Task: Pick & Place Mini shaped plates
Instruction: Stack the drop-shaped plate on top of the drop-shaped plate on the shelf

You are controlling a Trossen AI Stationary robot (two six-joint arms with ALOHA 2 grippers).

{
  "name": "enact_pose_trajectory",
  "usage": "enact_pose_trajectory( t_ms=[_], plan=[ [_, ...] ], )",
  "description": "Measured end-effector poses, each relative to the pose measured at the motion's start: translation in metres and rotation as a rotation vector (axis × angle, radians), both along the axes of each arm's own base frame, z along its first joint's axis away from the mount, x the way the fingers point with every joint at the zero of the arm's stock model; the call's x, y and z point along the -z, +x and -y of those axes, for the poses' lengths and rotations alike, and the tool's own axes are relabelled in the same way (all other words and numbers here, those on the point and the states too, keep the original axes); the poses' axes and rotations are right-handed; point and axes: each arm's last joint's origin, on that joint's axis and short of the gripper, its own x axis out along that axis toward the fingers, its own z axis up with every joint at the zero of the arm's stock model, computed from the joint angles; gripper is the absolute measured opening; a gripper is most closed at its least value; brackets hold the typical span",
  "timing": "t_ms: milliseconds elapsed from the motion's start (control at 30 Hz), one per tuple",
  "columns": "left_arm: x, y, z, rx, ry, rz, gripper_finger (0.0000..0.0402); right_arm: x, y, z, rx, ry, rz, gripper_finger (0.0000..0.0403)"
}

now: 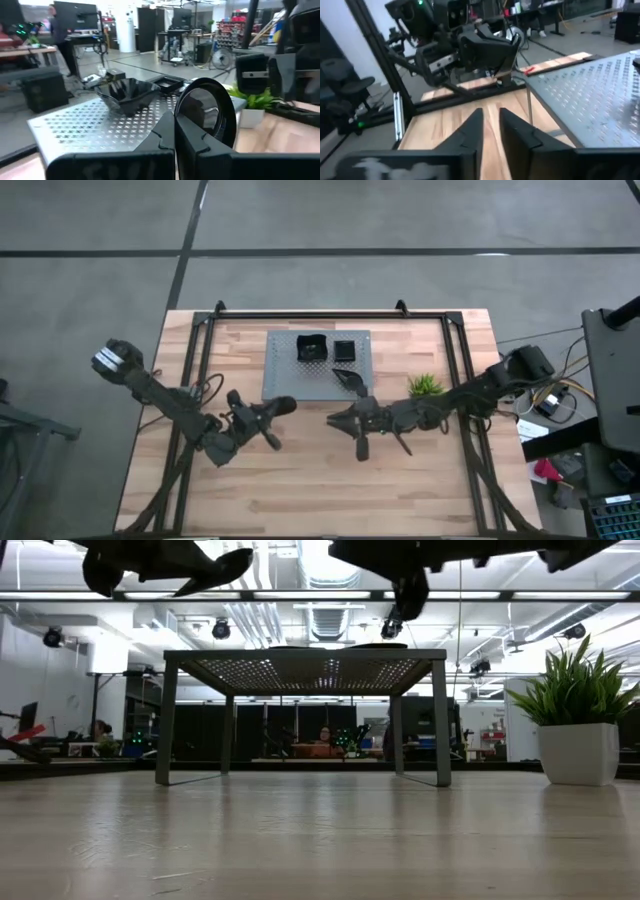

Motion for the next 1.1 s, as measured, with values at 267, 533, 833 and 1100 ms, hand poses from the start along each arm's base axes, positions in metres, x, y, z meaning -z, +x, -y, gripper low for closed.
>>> enact_pose_trajectory(
  t_ms=[267,533,833,1100],
  plan=[
    [-0.009,0.006,0.001,-0.03,0.049,-0.037,0.0,0.002,0.038,-0.012,0.03,-0.005,0.093,0.0135],
    [-0.014,0.022,0.015,-0.038,0.27,-0.253,0.0,0.005,0.071,-0.022,0.062,-0.104,0.086,0.0128],
    [-0.014,0.024,0.023,-0.113,0.412,-0.408,0.0,0.004,0.076,-0.022,0.129,-0.094,0.058,0.0109],
    [-0.017,0.025,0.025,-0.061,0.459,-0.444,0.0,0.01,0.074,-0.018,0.139,-0.031,0.047,0.0107]
  ],
)
